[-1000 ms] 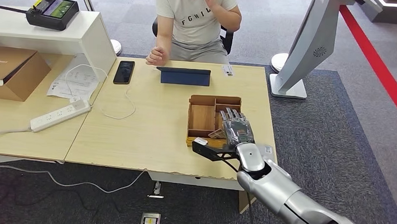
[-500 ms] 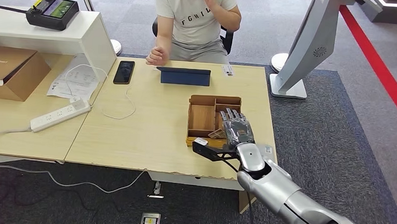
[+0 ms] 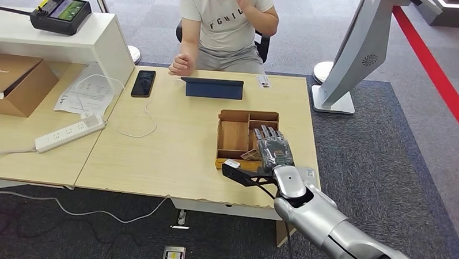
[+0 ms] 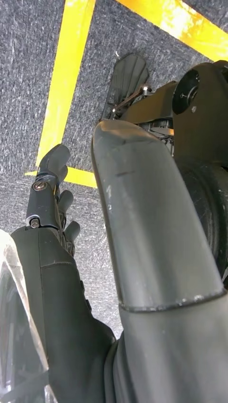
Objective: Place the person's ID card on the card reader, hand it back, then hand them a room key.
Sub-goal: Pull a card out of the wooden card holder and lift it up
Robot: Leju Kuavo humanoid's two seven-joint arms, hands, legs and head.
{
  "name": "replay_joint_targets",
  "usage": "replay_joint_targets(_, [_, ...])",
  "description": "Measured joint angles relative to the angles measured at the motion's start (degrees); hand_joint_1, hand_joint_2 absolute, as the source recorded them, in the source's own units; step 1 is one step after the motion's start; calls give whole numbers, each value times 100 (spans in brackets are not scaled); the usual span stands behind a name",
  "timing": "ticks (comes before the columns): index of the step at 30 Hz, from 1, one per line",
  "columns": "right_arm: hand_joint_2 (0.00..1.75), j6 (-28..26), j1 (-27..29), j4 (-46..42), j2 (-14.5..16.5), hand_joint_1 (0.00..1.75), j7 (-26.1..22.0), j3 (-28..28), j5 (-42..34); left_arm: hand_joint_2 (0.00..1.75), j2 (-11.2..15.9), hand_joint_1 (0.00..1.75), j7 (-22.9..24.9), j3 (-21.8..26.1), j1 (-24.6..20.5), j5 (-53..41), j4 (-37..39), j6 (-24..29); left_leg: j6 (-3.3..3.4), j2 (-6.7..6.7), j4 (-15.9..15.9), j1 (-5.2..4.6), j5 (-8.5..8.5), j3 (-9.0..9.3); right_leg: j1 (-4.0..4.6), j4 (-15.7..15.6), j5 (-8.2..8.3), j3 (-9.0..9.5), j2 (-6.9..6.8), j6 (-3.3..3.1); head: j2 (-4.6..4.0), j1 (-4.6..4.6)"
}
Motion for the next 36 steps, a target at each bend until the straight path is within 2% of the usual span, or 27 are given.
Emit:
replay_joint_targets(2, [175, 9, 0, 0, 0, 169, 0, 0, 0, 0, 1, 0, -28, -1, 0, -2, 0, 10, 0, 0, 0, 0, 0, 0, 0, 0, 0, 0, 0, 0, 0, 0])
replay_joint_targets(3, [175, 20, 0, -1, -1, 175, 0, 0, 1, 0, -2, 0, -57, -1, 0, -4, 0, 37, 0, 0, 0, 0, 0, 0, 0, 0, 0, 0, 0, 0, 0, 0])
replay_joint_targets(6, [175, 96, 10, -5, -3, 175, 1, 0, 4, 0, -32, 0, -115, -4, -2, -10, 1, 161, 0, 0, 0, 0, 0, 0, 0, 0, 0, 0, 0, 0, 0, 1])
replay_joint_targets(11, [175, 234, 18, -7, -4, 175, 19, 0, 3, 0, -45, 0, -24, -4, 2, -5, 0, 45, 0, 0, 0, 0, 0, 0, 0, 0, 0, 0, 0, 0, 0, 1])
replay_joint_targets(36, [175, 296, 14, -7, -3, 175, 20, 0, -1, 0, -38, 0, 8, -4, 1, -5, 0, 7, 0, 0, 0, 0, 0, 0, 0, 0, 0, 0, 0, 0, 0, 0])
